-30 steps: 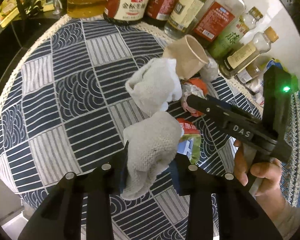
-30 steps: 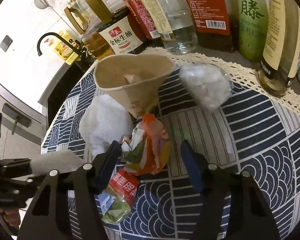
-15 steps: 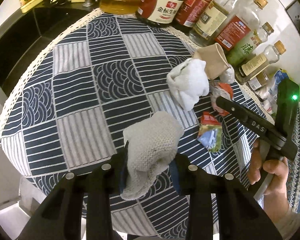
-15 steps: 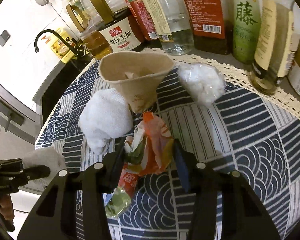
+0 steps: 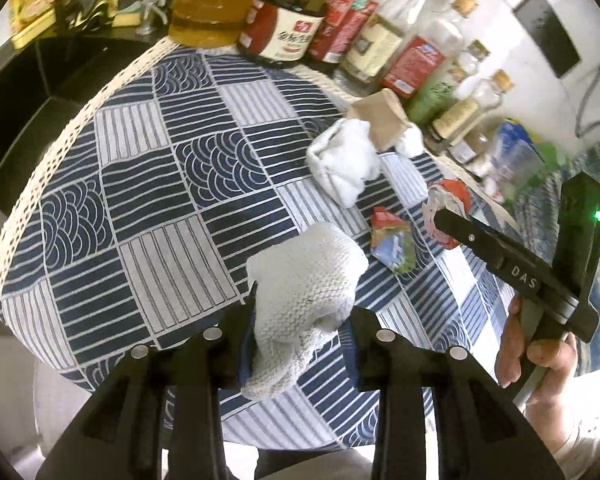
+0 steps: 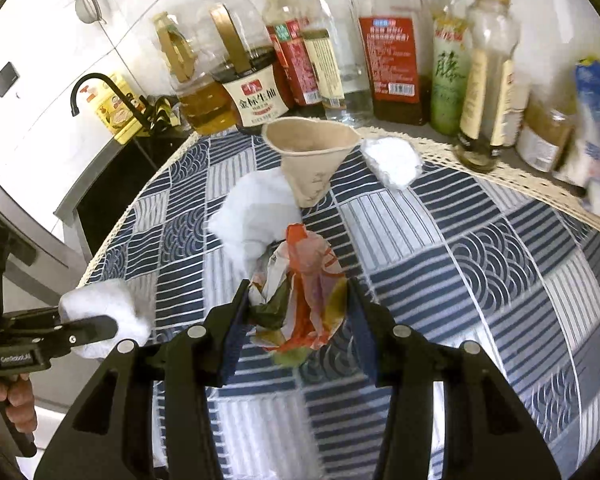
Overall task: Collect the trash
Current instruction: 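Grasp the white knit cloth with the left tool while the right tool grasps the orange snack wrapper, then carry the white cloth and orange wrapper down over the black trash bin, then open both tools to drop the cloth and wrapper into the bin, then raise both empty tools back up toward the table, then grasp the green snack bag with red label using the right tool, then grasp the white cloth beside the paper cup with the left tool, then carry the white cloth and green snack bag down over the black trash bin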
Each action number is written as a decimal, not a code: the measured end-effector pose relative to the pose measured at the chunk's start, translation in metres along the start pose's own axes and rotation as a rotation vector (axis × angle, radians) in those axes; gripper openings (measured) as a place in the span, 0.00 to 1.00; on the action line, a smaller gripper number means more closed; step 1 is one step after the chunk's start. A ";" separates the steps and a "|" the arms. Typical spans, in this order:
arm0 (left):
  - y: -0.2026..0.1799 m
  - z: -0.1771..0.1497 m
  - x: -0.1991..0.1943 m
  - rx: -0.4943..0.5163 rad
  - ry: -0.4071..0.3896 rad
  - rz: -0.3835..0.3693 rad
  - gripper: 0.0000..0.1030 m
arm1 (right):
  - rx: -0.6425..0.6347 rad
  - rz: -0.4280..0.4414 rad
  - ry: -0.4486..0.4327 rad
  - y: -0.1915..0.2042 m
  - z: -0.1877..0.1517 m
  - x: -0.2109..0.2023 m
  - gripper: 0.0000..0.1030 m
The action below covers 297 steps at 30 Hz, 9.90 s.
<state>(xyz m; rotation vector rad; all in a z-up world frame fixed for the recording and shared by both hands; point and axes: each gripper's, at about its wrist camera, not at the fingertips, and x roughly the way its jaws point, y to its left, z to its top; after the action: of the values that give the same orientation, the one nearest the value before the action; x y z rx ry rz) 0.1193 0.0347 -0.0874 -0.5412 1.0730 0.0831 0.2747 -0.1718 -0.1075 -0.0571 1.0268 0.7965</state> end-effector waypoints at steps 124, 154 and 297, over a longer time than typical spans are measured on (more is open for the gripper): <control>0.246 -0.169 0.067 -0.113 0.409 0.011 0.62 | 0.143 0.001 0.452 0.233 -0.286 0.140 0.66; 0.146 -0.098 -0.064 0.253 0.113 -0.088 0.62 | 0.195 -0.182 0.034 0.202 -0.199 -0.025 0.73; -0.031 0.036 0.025 0.493 0.014 0.000 0.34 | 0.062 -0.149 -0.074 0.049 -0.075 -0.034 0.56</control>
<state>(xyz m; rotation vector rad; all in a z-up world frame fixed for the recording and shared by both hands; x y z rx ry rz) 0.1706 0.0196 -0.0845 -0.0973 1.0603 -0.1829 0.1797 -0.1853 -0.1060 -0.0497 0.9646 0.6264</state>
